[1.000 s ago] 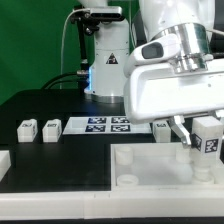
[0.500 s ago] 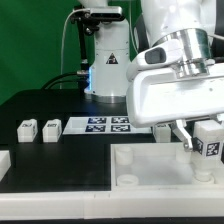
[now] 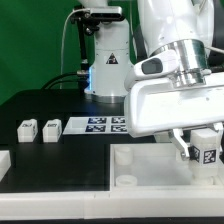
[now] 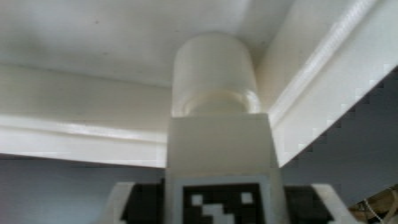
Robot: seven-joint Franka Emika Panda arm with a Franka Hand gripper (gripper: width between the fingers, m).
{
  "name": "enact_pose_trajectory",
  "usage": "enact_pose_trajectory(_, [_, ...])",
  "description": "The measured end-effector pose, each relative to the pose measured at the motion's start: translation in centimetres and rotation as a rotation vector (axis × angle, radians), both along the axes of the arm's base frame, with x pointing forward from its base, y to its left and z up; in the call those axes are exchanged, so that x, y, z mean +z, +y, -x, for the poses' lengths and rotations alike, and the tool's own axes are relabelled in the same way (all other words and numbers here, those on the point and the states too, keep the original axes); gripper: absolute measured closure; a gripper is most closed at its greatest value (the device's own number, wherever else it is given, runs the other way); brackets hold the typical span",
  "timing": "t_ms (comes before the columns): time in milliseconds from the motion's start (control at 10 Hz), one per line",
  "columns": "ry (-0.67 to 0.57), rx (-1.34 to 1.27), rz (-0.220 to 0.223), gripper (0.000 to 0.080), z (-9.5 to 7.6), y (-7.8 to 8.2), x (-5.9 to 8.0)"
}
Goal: Assemble one leg
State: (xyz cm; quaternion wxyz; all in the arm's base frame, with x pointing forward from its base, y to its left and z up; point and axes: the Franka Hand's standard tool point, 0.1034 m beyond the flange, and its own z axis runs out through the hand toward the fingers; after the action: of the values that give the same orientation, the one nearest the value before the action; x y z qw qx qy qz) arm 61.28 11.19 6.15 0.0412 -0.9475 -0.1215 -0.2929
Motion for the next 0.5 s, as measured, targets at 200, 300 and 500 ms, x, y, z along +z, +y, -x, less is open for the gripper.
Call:
enact_pose_trajectory(200, [0.021, 0.003, 0.000, 0.0508, 0.15, 0.05, -0.24])
enact_pose_trajectory(300, [0.021, 0.003, 0.000, 0.0324, 0.15, 0.05, -0.25])
enact_pose_trajectory(500, [0.022, 0.003, 0.000, 0.0186, 0.17, 0.05, -0.28])
